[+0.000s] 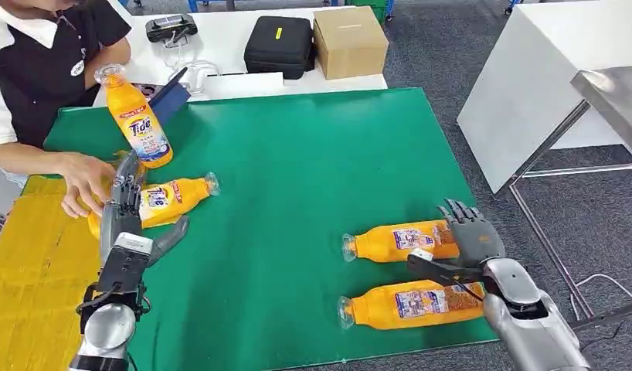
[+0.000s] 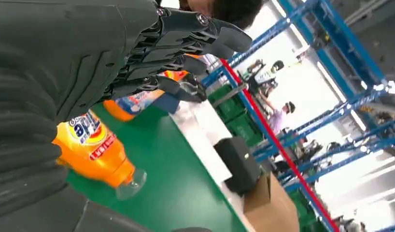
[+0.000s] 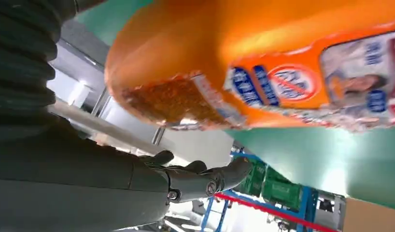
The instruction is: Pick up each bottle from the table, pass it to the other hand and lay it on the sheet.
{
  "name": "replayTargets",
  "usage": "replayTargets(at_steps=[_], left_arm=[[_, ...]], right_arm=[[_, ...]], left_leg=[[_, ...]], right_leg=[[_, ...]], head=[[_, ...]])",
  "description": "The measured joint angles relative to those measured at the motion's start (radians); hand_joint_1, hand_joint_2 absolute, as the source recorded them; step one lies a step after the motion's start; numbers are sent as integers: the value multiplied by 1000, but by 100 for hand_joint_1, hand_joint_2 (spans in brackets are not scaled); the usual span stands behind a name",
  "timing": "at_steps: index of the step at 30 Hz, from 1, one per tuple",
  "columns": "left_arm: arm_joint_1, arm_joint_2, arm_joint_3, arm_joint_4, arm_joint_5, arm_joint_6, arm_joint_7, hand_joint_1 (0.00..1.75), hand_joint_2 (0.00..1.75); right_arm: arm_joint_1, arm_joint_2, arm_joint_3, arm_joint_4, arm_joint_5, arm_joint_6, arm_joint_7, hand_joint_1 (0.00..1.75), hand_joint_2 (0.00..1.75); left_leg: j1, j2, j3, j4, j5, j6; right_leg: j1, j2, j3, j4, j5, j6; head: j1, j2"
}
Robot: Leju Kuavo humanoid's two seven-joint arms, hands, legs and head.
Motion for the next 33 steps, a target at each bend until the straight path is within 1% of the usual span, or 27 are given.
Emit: replayTargets(at_steps=[9,19,28,33], left_arm=[[0,11,-5,8,0,-8,3,0,175],[-3,12,-13,10,26,-33,5,0,175],[-22,8,-14,17,45,-34,0,0,175],[-26,8,-14,21,49,-34,-3,0,175]], right_arm=[[-12,26,1,32,2,-6,-2,0,175],[-35,80,34,61,75,-93,-36,0,175],[-66,82,85,89,89,-74,-68,0,175],[-79,69,103,100,66,-47,-80,2,175]], left_leg=[[0,0,0,0,0,0],[0,0,0,0,0,0],[0,0,0,0,0,0],[0,0,0,0,0,0]], right_leg=[[0,0,0,0,0,0],[0,0,0,0,0,0],[0,0,0,0,0,0],[0,0,0,0,0,0]], head=[[0,0],[0,0],[0,0],[0,0]])
